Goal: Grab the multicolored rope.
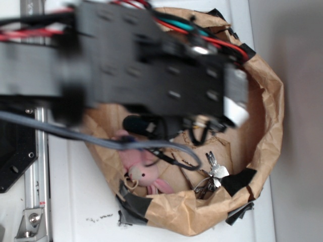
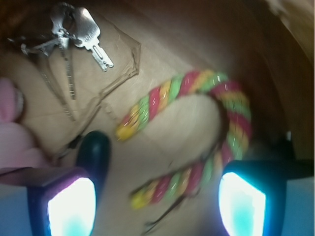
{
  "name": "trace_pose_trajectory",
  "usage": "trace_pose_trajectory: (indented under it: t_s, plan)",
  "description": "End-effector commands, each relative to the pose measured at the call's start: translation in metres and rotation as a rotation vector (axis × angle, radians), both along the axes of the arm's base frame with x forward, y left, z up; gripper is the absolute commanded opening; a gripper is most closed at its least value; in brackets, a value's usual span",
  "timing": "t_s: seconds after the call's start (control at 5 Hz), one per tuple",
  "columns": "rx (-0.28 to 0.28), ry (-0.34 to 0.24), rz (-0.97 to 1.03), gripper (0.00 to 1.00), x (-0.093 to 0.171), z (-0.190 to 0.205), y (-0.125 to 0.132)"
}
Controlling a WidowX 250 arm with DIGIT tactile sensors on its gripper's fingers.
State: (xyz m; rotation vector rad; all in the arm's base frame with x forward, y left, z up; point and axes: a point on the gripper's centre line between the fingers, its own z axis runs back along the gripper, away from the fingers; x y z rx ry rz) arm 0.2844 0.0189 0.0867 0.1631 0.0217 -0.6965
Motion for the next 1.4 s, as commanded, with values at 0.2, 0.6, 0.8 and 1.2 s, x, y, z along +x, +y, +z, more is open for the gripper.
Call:
trace_pose_trajectory:
  t_s: [0.2,0.6,0.8,1.2]
  plan:
    - [0.01,-0.124,-0.012,1.0,0.031,0.019,0.048]
    - [0.097,-0.154,0.025,1.0,0.025,0.0,0.06]
    - [0.119,-0.242,0.225,1.0,0.023,-0.023,0.063]
    - [0.099,-0.331,0.482,1.0,0.033,-0.044,0.059]
